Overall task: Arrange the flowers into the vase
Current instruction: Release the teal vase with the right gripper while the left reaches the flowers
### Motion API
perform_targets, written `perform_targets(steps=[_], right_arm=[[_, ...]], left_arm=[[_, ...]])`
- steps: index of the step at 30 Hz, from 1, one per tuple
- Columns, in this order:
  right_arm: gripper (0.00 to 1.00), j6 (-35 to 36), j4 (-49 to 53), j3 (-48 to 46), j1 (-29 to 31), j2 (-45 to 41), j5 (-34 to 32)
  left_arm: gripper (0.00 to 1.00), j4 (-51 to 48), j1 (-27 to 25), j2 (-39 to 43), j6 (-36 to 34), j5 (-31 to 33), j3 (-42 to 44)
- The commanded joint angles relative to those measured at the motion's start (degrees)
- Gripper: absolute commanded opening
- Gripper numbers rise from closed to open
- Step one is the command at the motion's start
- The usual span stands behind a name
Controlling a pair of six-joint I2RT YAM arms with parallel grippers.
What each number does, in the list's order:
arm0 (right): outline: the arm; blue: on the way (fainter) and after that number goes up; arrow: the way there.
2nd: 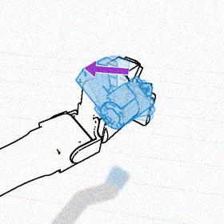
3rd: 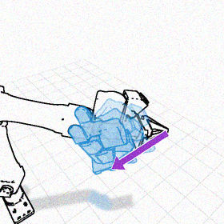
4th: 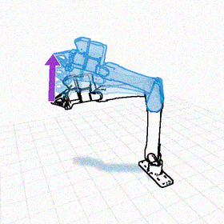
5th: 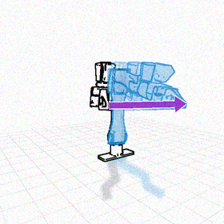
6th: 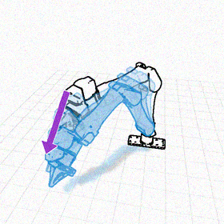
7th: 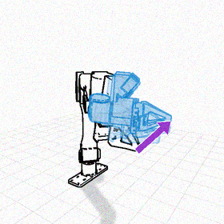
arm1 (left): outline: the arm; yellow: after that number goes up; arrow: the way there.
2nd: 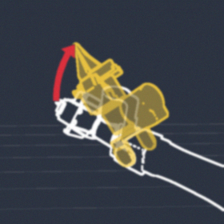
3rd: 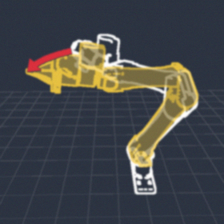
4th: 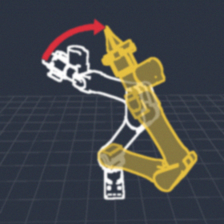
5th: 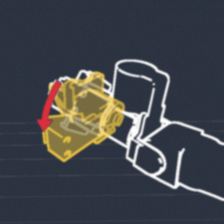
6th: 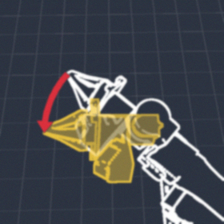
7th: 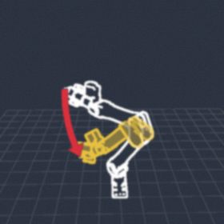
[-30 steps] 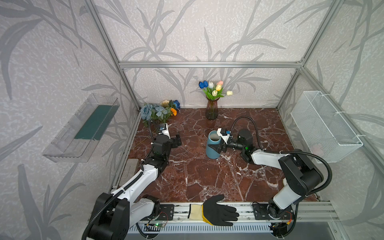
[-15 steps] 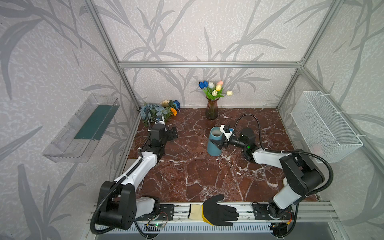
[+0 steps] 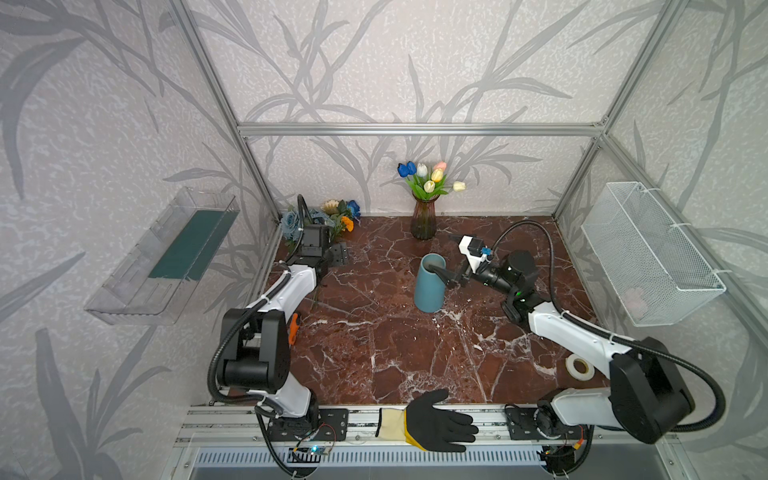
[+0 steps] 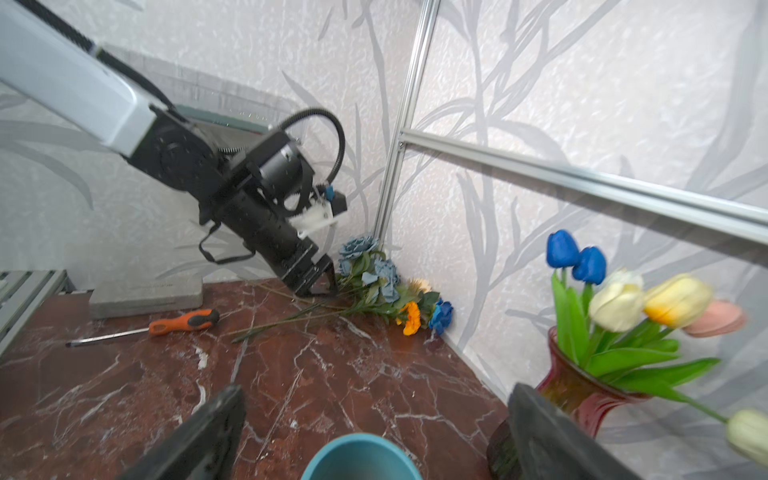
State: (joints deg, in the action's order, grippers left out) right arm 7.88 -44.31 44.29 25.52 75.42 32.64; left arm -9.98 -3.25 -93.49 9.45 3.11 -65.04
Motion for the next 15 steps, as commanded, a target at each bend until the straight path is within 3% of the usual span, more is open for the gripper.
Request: perform_targets(steps=[1, 3, 6, 9, 15], right_arm=[[0.99, -7.0, 5.3, 2.6, -1.7, -5.4, -8.7], [1.0, -15.4, 5.5, 2.7, -5.2, -7.7, -6.2], [0.75, -25.6, 3.0, 0.7, -8.9, -10.7, 0.1], [0.65, -22.2, 1.5, -6.1, -7.4, -16.4, -0.1], [0.64, -12.8, -0.8, -21.5, -2.1, -28.7, -5.0]], left_arm=[[0.81, -9.2, 0.3, -4.6, -4.1, 1.4, -6.0], [0.7, -11.8, 0.3, -8.0, -6.0, 0.9, -10.1], [0.58, -18.0, 0.4, -14.7, -8.5, 1.1, -18.4], [0.47, -24.1, 0.6, -21.3, -10.1, 2.1, -26.7], [0.49, -30.0, 0.7, -32.0, -12.2, 6.0, -39.1]])
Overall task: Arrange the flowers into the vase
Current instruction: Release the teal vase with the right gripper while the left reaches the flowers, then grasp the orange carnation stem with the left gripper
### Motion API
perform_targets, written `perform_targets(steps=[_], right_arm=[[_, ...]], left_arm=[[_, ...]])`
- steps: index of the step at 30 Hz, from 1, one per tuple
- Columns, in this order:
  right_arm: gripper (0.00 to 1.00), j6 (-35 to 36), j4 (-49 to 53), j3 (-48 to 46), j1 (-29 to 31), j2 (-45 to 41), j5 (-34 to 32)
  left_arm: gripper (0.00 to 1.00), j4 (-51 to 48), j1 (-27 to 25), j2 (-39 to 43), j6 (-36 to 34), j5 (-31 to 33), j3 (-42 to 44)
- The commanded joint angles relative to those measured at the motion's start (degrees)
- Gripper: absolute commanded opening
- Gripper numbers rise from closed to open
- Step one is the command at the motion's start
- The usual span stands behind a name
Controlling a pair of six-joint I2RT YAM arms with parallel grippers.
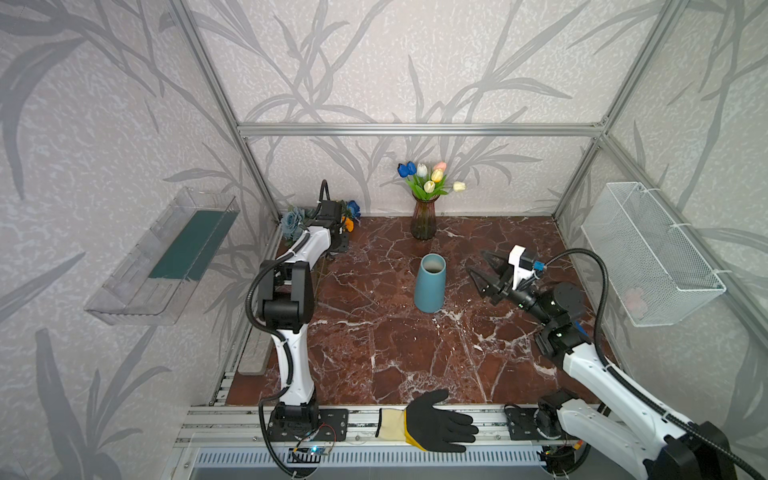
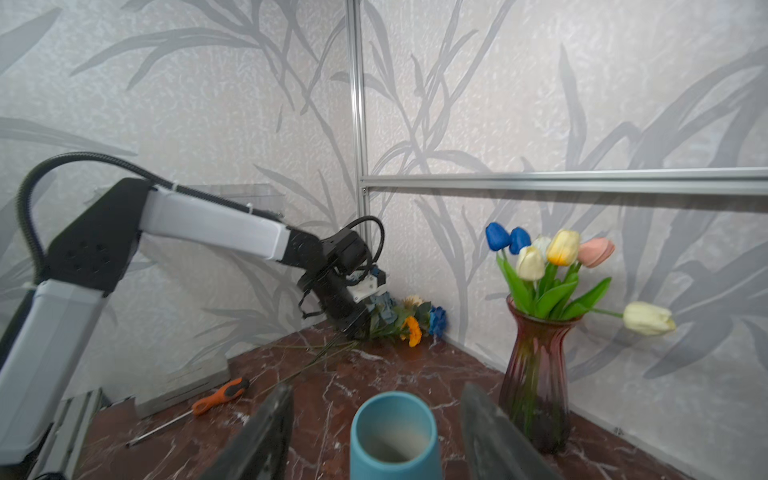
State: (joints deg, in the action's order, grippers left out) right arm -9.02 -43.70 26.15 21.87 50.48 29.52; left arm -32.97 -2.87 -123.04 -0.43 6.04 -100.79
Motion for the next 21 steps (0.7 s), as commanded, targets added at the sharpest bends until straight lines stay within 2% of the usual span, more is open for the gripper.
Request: perform_targets(steps=[1, 3, 5, 8, 10, 13, 16, 18, 21], right_arm=[[0.64, 6.7, 0.6, -4.6, 2.0, -6.1, -2.3], [0.64, 10.5, 8.7, -5.7, 2.5, -10.8, -4.5], [0.64, 11.2, 10.6, -7.7, 2.5, -14.3, -8.2], [0.64, 9.1, 5.4, -12.8, 2.6, -17.3, -10.7], [0.62, 6.1, -0.3, -16.7, 2.6, -17.8, -11.5], [0.62, 2.4, -5.5, -20.9, 2.6, -16.9, -12.7], [0.62, 1.4, -11.3, -23.8, 2.6, -16.0, -13.7], [0.62, 1.9, -11.8, -24.3, 2.7, -16.4, -13.9], [0.62, 2.1, -9.9, -25.2, 2.7, -18.1, -14.8]], left_arm=[[0.5, -7.4, 0.3, -3.6, -2.4, 4.3, -4.6], [0.51, -8.3, 0.4, -5.3, -2.9, 5.5, -6.7], [0.51, -8.4, 0.5, -6.6, -3.1, 6.1, -7.9], [0.49, -11.1, 0.6, -9.3, -2.7, 8.1, -11.5], [0.42, -11.7, 0.8, -10.6, -3.1, 8.2, -12.6], [0.38, -12.8, 0.9, -12.1, -4.0, 9.0, -14.2], [0.3, -13.3, 0.9, -12.2, -3.9, 9.7, -14.8], [0.2, -13.3, 0.9, -11.6, -3.5, 9.2, -14.5], [0.17, -12.7, 0.6, -9.8, -3.1, 7.8, -13.1]])
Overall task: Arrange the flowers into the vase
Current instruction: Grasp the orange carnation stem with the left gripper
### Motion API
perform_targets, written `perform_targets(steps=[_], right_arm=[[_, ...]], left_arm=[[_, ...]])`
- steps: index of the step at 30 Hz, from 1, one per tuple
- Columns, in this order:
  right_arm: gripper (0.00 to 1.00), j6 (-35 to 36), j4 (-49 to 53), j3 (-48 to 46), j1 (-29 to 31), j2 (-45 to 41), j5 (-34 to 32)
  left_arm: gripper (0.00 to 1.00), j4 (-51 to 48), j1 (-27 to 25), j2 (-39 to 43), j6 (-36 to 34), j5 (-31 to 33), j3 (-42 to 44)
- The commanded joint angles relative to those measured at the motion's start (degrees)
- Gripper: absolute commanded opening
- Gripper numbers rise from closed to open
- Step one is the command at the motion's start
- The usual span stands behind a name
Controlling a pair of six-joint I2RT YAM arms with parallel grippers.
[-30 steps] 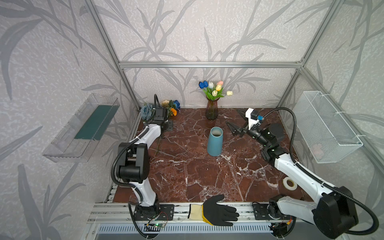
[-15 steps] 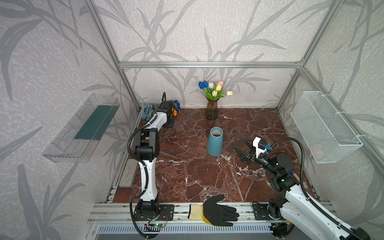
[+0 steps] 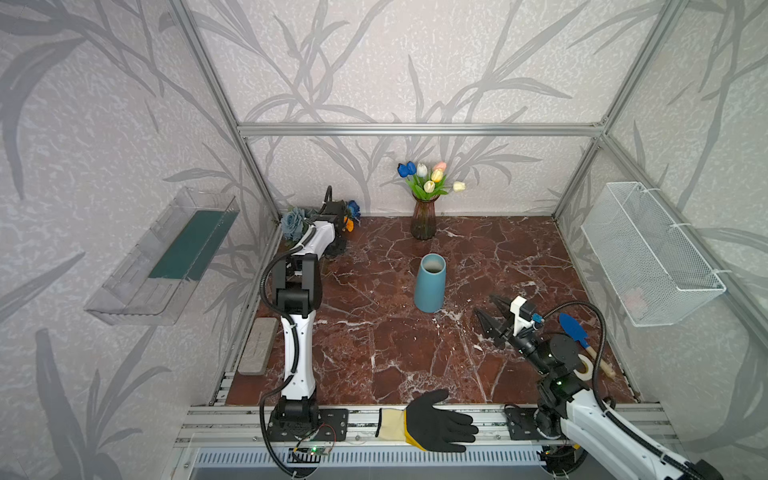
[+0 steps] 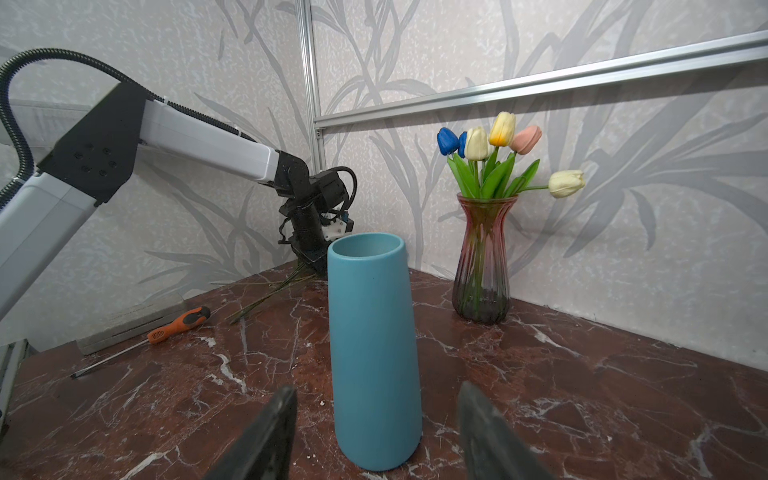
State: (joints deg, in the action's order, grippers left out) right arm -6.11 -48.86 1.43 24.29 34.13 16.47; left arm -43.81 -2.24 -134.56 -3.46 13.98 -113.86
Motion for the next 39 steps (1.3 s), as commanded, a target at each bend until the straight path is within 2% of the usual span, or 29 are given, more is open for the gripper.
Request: perform_targets(steps=[1, 4, 6, 9, 20, 24, 25, 26, 31, 33, 35, 39], right_arm=[[0.62, -0.8, -4.2, -0.8, 0.3, -2.8, -2.0], [0.62, -1.1, -2.1, -1.6, 0.2, -6.2, -3.2], [0.62, -0.9, -0.2, -1.7, 0.3, -8.2, -4.0], [0.62, -0.7, 0.6, -2.3, 0.3, -9.5, -5.8], [0.62, 0.1, -2.1, -2.8, 0.2, -5.3, -6.7], [0.63, 0.2, -2.9, -2.7, 0.3, -3.4, -7.5], [0.63, 0.3, -3.1, -2.7, 0.3, -3.1, -7.4], [0.63, 0.3, -3.2, -2.7, 0.2, -2.8, -7.3], [0.63, 0.3, -3.4, -2.6, 0.3, -2.1, -7.2], [0.63, 0.5, -3.3, -2.5, 0.2, -2.1, -7.3], [0.63, 0.6, -3.2, -2.6, 0.2, -2.0, -7.4], [0.63, 0.7, -3.2, -2.5, 0.3, -2.0, -7.6]], left_arm=[[0.17, -1.1, 0.0, 2.5, 0.0, -0.3, 0.8], [0.08, 0.4, -0.1, 4.5, 0.6, -1.6, 3.1], [0.07, 0.9, -0.3, 5.4, 0.9, -2.4, 4.3], [0.0, 1.8, -0.5, 6.9, 1.5, -3.8, 6.1], [0.0, 10.5, -1.4, 19.8, 4.5, -8.7, 18.3], [0.01, 10.9, -1.3, 21.7, 3.8, -8.8, 19.0], [0.26, 10.5, -1.2, 21.1, 3.7, -7.3, 18.4], [0.43, 9.9, -1.0, 19.9, 3.1, -6.2, 17.5], [0.53, 0.7, 0.4, 10.4, 1.4, -5.5, 6.3], [0.53, -0.9, 0.4, 7.3, 1.0, -5.7, 2.7], [0.58, -1.4, 0.4, 4.6, 0.8, -5.8, 0.1], [0.57, -2.9, 1.0, -0.6, 1.0, -5.3, -4.7]])
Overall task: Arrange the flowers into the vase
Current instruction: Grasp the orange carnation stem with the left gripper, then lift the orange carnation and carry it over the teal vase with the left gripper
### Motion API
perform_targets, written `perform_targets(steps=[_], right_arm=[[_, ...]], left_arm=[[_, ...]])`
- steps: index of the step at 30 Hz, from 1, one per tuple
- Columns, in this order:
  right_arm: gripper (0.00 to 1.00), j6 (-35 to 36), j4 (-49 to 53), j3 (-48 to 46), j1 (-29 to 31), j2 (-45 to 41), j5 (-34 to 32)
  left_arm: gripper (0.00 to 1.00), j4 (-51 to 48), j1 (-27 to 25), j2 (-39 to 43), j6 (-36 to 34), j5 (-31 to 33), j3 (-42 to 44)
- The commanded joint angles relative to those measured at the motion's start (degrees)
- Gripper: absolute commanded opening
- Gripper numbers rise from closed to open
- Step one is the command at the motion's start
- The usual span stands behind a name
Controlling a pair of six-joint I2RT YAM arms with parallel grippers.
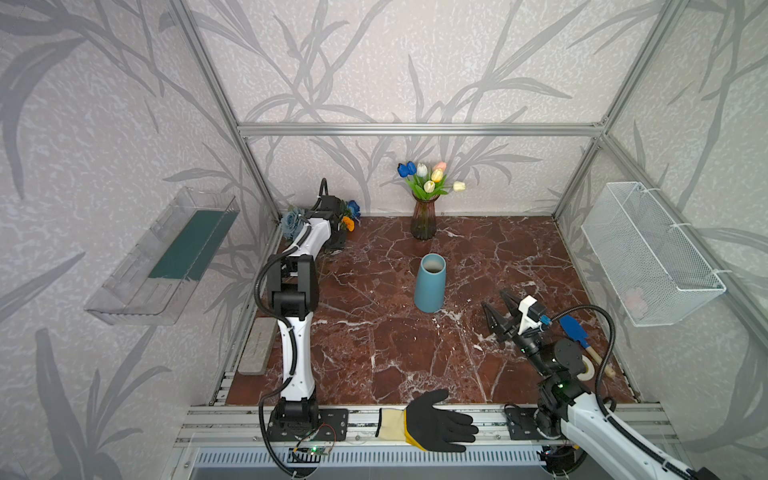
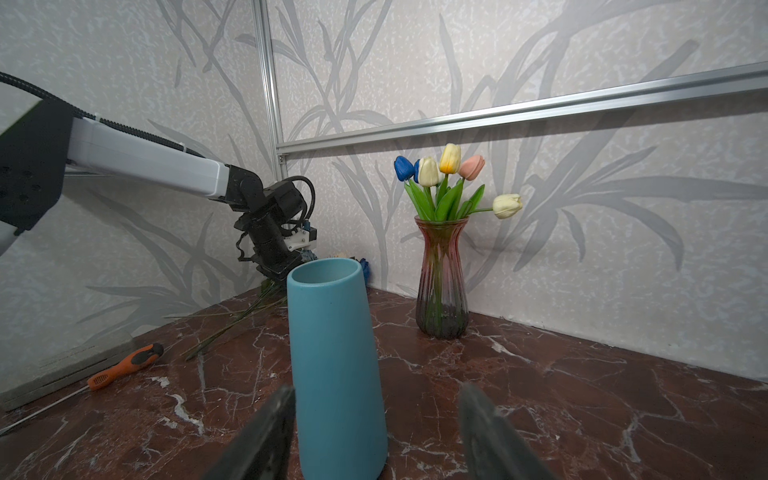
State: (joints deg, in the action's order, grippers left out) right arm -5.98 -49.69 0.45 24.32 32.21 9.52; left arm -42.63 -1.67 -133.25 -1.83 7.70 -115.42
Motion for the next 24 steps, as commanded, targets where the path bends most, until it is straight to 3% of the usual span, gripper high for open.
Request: perform_targets(steps=[1, 3, 6, 9, 16, 24], right_arm=[[0.64, 0.7, -2.3, -1.6, 0.2, -0.1, -0.7], [0.64, 0.6, -2.3, -1.5, 0.2, -0.2, -0.7], [0.64, 0.6, -2.2, -1.5, 0.2, -0.3, -0.9], [0.64, 0.5, -2.1, -1.6, 0.3, -0.3, -1.2], [0.66, 0.3, -2.2, -1.5, 0.2, -0.2, -1.2], [0.66, 0.1, -2.2, -1.5, 0.2, 0.0, -1.2]], left_arm=[[0.56, -4.7, 0.6, -3.2, -0.4, 1.0, -4.1], [0.51, -5.8, 0.9, -5.1, -0.2, 1.2, -6.0], [0.29, -5.7, 0.8, -6.0, -0.2, 0.4, -6.3], [0.18, -5.4, 0.8, -5.6, -0.1, 0.7, -5.7], [0.02, -4.3, 0.5, -1.0, 0.1, 0.3, -2.1], [0.0, 4.9, -1.3, 13.5, 2.7, -4.6, 13.0]])
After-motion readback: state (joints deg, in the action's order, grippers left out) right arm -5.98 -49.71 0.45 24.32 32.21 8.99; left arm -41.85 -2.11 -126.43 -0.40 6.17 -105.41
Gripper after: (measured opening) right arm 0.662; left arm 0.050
